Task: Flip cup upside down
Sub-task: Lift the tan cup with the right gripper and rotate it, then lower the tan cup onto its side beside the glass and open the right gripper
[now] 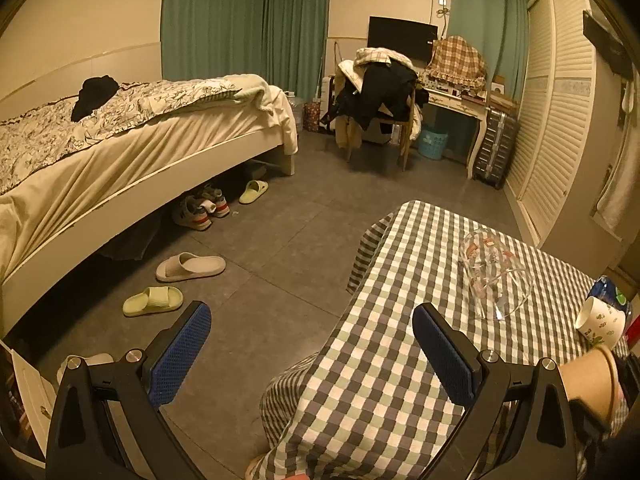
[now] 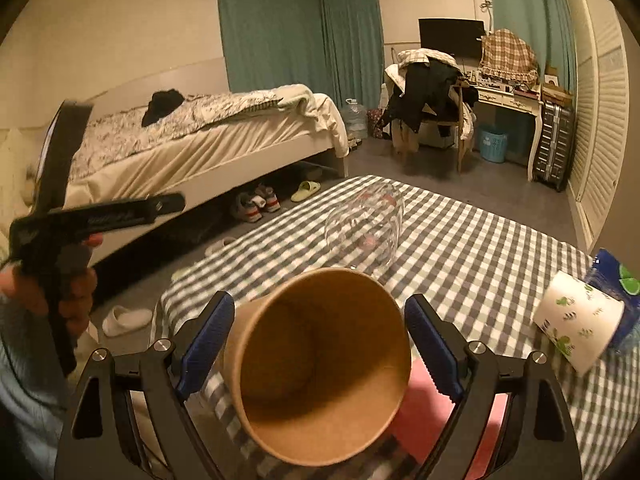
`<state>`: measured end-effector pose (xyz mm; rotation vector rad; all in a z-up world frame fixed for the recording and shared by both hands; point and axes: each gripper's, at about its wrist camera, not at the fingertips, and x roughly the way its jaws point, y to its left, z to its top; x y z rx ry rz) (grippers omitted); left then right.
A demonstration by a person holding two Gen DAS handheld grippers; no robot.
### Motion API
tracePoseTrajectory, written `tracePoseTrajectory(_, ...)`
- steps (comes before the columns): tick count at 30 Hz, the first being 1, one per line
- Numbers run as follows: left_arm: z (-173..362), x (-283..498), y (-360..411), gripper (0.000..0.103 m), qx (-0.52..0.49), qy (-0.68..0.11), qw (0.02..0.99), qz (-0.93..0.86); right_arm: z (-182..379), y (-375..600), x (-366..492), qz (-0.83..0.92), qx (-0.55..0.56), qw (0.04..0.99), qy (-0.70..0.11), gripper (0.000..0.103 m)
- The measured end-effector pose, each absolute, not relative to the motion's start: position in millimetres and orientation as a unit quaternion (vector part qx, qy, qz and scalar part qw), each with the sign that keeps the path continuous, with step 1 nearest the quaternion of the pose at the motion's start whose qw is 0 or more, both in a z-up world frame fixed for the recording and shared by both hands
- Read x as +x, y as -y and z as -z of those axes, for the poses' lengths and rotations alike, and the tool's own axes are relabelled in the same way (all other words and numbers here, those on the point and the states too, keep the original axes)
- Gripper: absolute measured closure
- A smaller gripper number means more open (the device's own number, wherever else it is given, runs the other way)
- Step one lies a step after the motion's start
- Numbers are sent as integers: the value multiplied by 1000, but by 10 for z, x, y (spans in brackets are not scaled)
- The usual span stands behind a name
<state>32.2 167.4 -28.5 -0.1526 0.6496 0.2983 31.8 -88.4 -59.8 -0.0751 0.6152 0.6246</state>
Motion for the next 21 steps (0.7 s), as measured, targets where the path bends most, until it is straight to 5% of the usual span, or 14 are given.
tracePoseTrajectory(8,259,298,-1675,0,-79,-315,935,-141,671,843,529,-294,4,910,-293,17)
tracePoseTrajectory(10,269,300,-1696,0,-82,-316,934,-143,662,844,653,-305,39,907,-288,51)
tracePoseTrajectory(21,335,379,-1677,0,-75,-326,932,-143,547,569,872,-337,70,895,-283,80)
